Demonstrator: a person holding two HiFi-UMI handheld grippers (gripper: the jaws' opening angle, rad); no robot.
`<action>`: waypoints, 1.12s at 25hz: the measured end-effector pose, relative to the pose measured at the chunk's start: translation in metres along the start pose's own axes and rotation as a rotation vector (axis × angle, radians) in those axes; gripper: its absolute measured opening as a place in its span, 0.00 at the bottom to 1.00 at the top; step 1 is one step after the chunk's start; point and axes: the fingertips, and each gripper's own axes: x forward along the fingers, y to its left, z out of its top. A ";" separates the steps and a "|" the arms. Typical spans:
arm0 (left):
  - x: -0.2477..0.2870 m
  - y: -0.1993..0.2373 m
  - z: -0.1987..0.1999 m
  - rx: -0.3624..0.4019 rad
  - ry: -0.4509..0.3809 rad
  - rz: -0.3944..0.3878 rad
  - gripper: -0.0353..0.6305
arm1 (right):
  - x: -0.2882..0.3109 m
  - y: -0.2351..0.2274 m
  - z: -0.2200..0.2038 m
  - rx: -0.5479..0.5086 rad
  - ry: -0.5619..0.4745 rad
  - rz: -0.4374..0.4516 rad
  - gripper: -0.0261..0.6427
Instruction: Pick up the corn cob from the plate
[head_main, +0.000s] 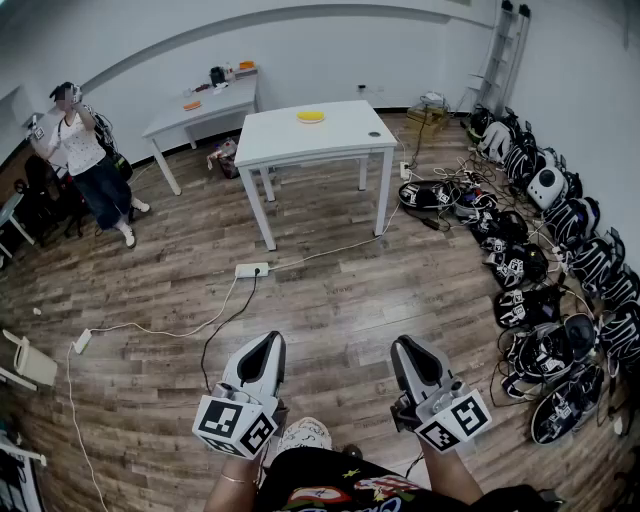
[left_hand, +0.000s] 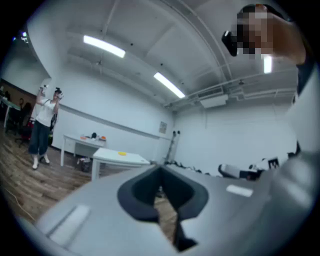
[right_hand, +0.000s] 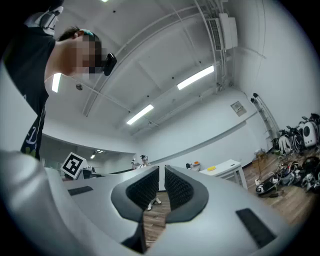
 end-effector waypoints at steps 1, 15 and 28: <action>0.012 0.008 0.003 0.010 -0.005 -0.003 0.03 | 0.011 -0.009 -0.004 0.004 0.002 0.008 0.07; 0.235 0.162 0.047 0.007 -0.062 -0.053 0.03 | 0.251 -0.152 0.010 0.017 -0.056 0.028 0.07; 0.417 0.292 0.062 0.006 -0.026 -0.062 0.03 | 0.431 -0.265 -0.027 0.144 -0.043 0.013 0.07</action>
